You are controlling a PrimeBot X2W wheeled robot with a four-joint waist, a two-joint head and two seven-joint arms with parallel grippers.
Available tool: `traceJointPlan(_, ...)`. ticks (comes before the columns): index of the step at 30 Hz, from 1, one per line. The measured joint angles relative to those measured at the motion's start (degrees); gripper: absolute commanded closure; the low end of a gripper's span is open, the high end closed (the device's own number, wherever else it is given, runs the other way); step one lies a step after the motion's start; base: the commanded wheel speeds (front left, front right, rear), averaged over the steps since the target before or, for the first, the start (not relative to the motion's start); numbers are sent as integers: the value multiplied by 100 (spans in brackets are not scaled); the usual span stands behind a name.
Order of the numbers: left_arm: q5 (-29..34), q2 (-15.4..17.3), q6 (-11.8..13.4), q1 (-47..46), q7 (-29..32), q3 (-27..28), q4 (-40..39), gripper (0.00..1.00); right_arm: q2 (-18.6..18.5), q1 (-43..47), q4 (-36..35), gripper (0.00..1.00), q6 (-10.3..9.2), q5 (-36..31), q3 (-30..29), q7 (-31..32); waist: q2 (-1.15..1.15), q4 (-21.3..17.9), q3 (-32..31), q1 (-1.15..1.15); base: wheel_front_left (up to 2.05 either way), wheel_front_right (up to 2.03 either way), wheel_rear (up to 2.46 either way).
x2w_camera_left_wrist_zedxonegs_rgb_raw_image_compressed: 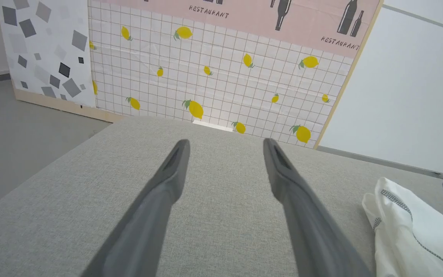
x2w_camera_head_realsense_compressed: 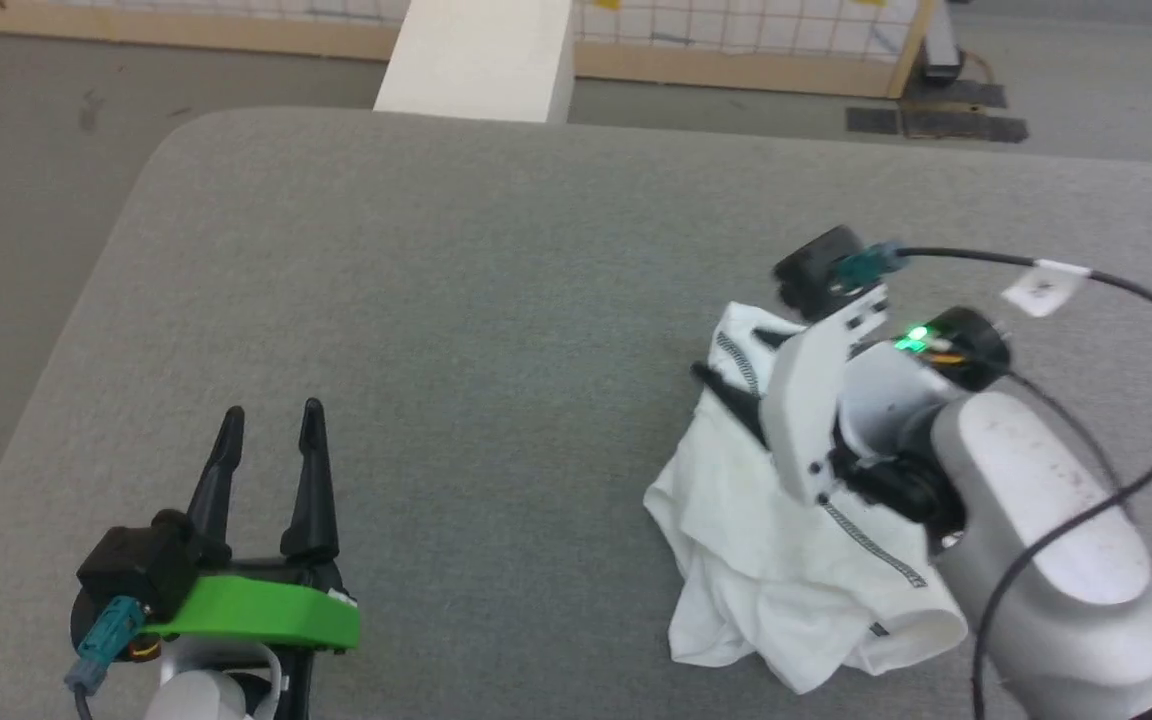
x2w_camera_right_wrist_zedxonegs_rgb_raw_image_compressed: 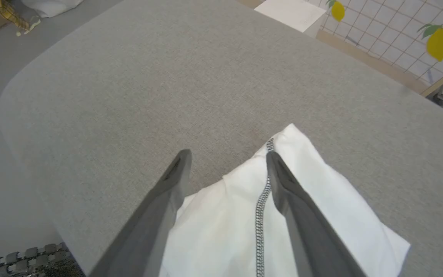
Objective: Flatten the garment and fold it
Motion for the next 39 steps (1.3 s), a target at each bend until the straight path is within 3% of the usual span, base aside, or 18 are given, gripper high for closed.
traceJointPlan(6,98,-7,0,54,-1,151,-113,0,-204,383,-270,0,0,-759,-846,-193,0,-331,-135,0,0,0,0)
traceJointPlan(14,132,-23,0,56,0,148,-210,0,48,1352,-453,0,-1,-1484,-1951,123,0,-560,-30,0,0,0,0)
traceJointPlan(22,131,-25,0,44,0,77,-197,0,437,1730,-171,0,0,-1809,-2257,333,0,-462,205,0,0,0,0)
traceJointPlan(31,99,-25,0,17,0,42,-152,0,424,1747,293,0,0,-2024,-2427,445,0,-279,364,0,0,0,0)
traceJointPlan(32,93,-25,0,-8,0,29,-138,0,416,1670,435,54,0,-1967,-2455,449,0,-248,378,0,0,0,0)
traceJointPlan(33,90,-25,0,-23,0,23,-138,0,410,1658,466,92,0,-1929,-2440,454,0,-238,382,0,0,0,0)
traceJointPlan(34,89,-25,0,-37,0,15,-135,0,398,1636,485,100,0,-1887,-2423,449,0,-228,386,0,0,0,0)
traceJointPlan(39,89,-25,0,-45,0,-2,-108,0,198,1562,528,100,3,-1795,-2150,375,0,-208,359,0,0,0,0)
